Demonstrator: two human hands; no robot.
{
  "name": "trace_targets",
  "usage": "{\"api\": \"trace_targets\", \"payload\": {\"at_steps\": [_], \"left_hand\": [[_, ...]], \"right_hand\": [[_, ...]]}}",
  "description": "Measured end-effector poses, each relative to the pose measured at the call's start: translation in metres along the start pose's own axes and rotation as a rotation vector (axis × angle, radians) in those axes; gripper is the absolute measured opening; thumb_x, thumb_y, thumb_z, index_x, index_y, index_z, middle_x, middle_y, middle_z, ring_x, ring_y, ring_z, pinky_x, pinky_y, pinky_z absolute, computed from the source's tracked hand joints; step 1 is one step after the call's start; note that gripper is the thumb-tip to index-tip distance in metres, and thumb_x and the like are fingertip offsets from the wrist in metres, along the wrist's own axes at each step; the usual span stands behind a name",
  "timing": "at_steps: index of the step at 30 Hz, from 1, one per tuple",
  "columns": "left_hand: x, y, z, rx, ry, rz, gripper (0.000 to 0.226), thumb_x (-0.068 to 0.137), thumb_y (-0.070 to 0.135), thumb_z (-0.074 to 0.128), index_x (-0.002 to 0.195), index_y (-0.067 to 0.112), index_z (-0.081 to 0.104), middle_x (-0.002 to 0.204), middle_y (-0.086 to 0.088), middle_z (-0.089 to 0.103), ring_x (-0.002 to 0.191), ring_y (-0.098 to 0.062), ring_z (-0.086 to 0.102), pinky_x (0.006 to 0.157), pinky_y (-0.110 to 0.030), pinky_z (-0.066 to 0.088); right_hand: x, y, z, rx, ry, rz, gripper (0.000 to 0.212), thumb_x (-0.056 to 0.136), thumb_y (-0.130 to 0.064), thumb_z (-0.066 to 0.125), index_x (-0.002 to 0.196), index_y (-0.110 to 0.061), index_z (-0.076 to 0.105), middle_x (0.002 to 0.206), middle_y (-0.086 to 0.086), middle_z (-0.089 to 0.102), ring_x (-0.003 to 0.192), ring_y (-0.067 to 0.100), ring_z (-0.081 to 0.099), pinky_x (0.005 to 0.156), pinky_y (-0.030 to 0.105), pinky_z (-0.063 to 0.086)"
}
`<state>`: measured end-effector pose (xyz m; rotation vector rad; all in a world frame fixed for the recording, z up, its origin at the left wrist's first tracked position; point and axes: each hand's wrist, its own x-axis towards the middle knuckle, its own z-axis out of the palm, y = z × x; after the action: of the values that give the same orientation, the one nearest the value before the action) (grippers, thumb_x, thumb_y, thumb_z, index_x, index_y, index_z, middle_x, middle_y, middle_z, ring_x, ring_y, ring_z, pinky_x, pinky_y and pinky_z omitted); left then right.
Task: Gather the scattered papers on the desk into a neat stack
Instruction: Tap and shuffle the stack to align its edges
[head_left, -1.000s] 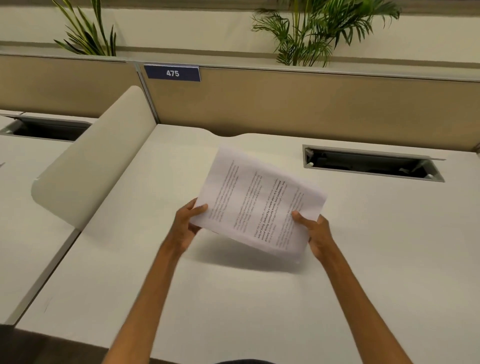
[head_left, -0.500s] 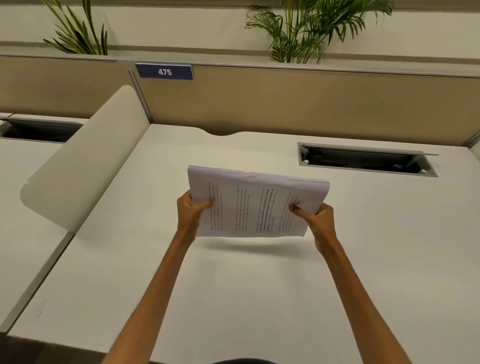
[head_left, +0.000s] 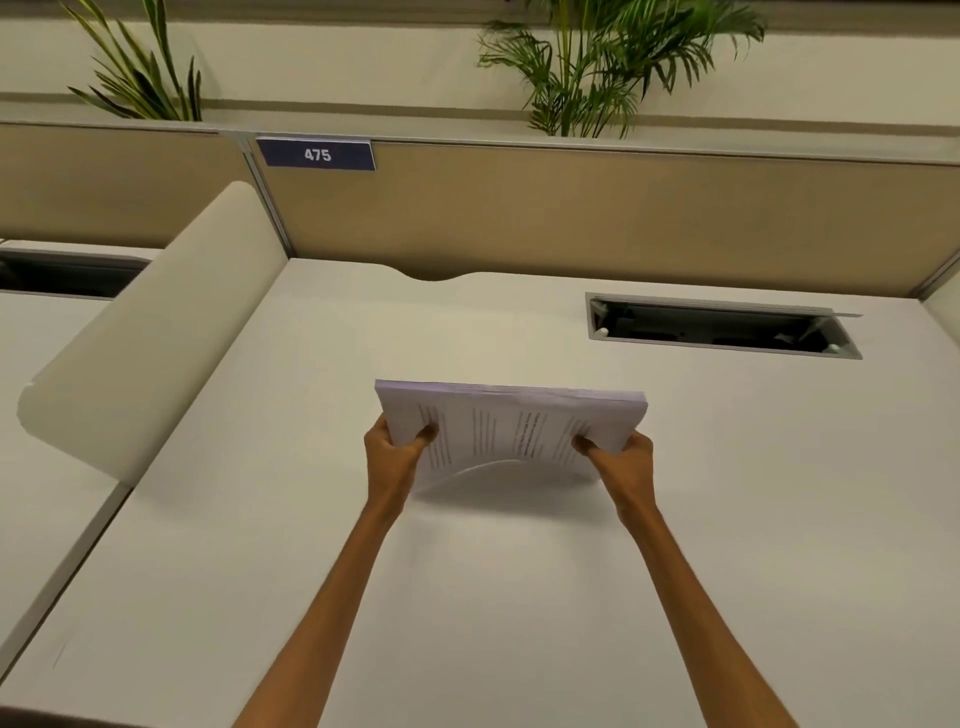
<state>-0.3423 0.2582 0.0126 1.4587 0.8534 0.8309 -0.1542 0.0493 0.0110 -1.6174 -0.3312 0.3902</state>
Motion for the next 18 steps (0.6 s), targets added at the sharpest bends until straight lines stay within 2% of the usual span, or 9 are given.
{"api": "trace_targets", "payload": {"at_steps": [2, 6, 8, 10, 11, 13, 16, 18], "left_hand": [[-0.001, -0.002, 0.003, 0.02, -0.005, 0.009, 0.036, 0.083, 0.007, 0.079, 0.1, 0.034, 0.063, 0.096, 0.011, 0.071, 0.084, -0.005, 0.07, 0.067, -0.02, 0.06], [0.004, -0.003, 0.009, 0.008, -0.011, 0.039, 0.031, 0.086, 0.014, 0.077, 0.109, 0.03, 0.063, 0.099, 0.014, 0.071, 0.084, -0.001, 0.071, 0.064, -0.017, 0.058], [0.004, -0.008, 0.013, 0.004, -0.028, -0.001, 0.033, 0.086, 0.009, 0.077, 0.113, 0.021, 0.064, 0.1, 0.008, 0.072, 0.085, -0.005, 0.071, 0.07, -0.022, 0.059], [0.004, -0.013, 0.014, 0.01, -0.053, -0.051, 0.039, 0.086, 0.004, 0.076, 0.122, 0.009, 0.062, 0.107, -0.004, 0.07, 0.092, -0.01, 0.068, 0.08, -0.03, 0.059], [0.004, -0.015, 0.013, 0.01, -0.059, -0.065, 0.041, 0.086, 0.003, 0.075, 0.124, 0.006, 0.061, 0.108, -0.006, 0.069, 0.094, -0.011, 0.067, 0.081, -0.029, 0.059], [0.005, -0.017, 0.01, -0.005, -0.068, -0.081, 0.035, 0.088, 0.004, 0.074, 0.121, 0.009, 0.063, 0.106, -0.003, 0.07, 0.092, -0.012, 0.069, 0.075, -0.023, 0.061], [0.005, -0.02, 0.006, -0.02, -0.081, -0.116, 0.024, 0.089, 0.008, 0.073, 0.106, 0.023, 0.066, 0.101, 0.003, 0.073, 0.08, -0.011, 0.075, 0.064, -0.021, 0.06], [0.003, -0.02, 0.004, -0.021, -0.093, -0.148, 0.022, 0.089, 0.009, 0.073, 0.104, 0.023, 0.066, 0.098, 0.002, 0.074, 0.076, -0.008, 0.076, 0.061, -0.021, 0.06]], "right_hand": [[0.0, 0.001, 0.003, -0.016, -0.016, 0.006, 0.03, 0.078, -0.004, 0.081, 0.093, -0.025, 0.067, 0.086, -0.01, 0.071, 0.075, 0.006, 0.07, 0.064, 0.017, 0.06], [0.003, -0.002, 0.008, 0.034, -0.024, -0.051, 0.029, 0.081, -0.013, 0.079, 0.097, -0.034, 0.067, 0.09, -0.019, 0.073, 0.083, 0.002, 0.073, 0.065, 0.013, 0.057], [0.0, 0.006, 0.012, 0.063, -0.025, -0.007, 0.031, 0.081, -0.01, 0.079, 0.104, -0.026, 0.066, 0.095, -0.012, 0.073, 0.088, 0.011, 0.072, 0.07, 0.018, 0.06], [-0.003, 0.012, 0.015, 0.047, -0.035, 0.035, 0.037, 0.082, -0.004, 0.077, 0.112, -0.02, 0.063, 0.098, -0.005, 0.071, 0.094, 0.013, 0.069, 0.076, 0.023, 0.059], [-0.003, 0.014, 0.014, 0.034, -0.04, 0.037, 0.037, 0.082, -0.003, 0.076, 0.112, -0.02, 0.062, 0.099, -0.004, 0.07, 0.095, 0.013, 0.068, 0.077, 0.024, 0.059], [0.001, 0.017, 0.01, 0.014, -0.037, 0.025, 0.032, 0.082, -0.007, 0.078, 0.108, -0.022, 0.065, 0.098, -0.004, 0.072, 0.092, 0.011, 0.07, 0.074, 0.021, 0.059], [0.006, 0.019, 0.005, -0.011, -0.044, 0.016, 0.032, 0.083, -0.015, 0.078, 0.112, -0.019, 0.067, 0.101, -0.007, 0.072, 0.089, 0.007, 0.071, 0.07, 0.014, 0.058], [0.007, 0.023, 0.004, -0.041, -0.066, 0.037, 0.034, 0.084, -0.018, 0.078, 0.116, -0.016, 0.067, 0.104, -0.003, 0.073, 0.093, 0.01, 0.071, 0.074, 0.018, 0.059]]}}
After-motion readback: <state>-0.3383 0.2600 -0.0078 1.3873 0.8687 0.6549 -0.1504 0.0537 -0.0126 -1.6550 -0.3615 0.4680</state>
